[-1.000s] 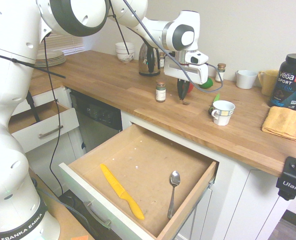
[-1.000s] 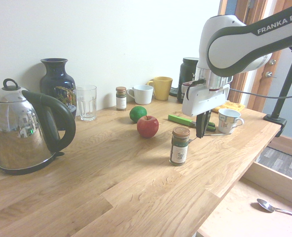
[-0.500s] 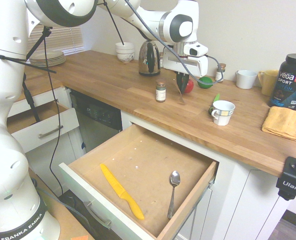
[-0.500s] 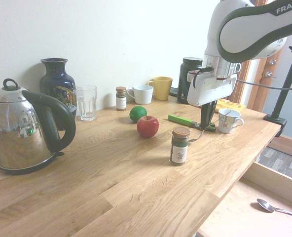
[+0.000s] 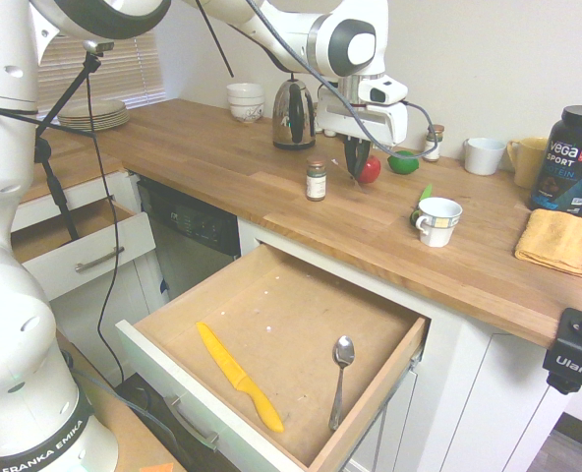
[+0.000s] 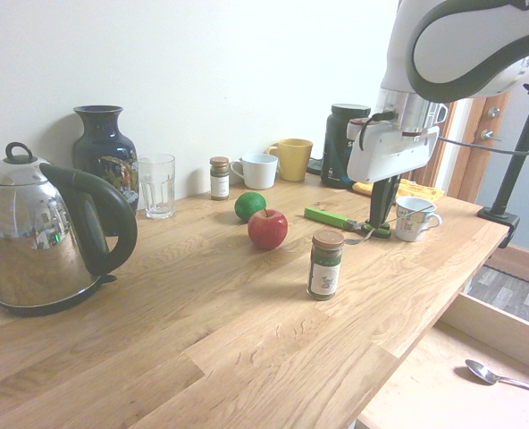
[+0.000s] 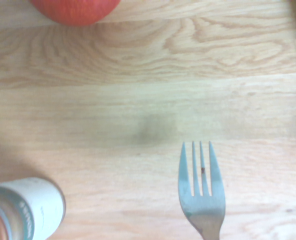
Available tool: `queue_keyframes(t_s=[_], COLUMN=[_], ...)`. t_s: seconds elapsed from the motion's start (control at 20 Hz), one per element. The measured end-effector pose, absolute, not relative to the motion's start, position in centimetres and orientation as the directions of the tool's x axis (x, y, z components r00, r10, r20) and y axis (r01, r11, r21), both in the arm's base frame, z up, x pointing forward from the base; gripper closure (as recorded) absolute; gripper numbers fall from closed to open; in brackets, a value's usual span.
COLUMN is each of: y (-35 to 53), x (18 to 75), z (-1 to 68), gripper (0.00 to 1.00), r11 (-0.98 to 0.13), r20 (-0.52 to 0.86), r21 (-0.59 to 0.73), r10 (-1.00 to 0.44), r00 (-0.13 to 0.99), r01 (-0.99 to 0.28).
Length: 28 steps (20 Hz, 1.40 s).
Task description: Put fork in the drawer
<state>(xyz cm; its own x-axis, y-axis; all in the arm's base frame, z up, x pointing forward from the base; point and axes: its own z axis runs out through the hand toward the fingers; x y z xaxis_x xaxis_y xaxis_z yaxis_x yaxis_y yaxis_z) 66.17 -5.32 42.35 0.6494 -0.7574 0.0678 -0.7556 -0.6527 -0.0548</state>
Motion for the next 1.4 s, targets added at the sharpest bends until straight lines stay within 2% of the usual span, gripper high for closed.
queue_keyframes(t_s=[1.4], y=[-3.5], x=[48.5], z=[39.9], gripper=[1.00], r11=[-0.639], r20=[0.071], r21=[-0.106], r10=[-0.769], r00=[0.635], r01=[-0.762])
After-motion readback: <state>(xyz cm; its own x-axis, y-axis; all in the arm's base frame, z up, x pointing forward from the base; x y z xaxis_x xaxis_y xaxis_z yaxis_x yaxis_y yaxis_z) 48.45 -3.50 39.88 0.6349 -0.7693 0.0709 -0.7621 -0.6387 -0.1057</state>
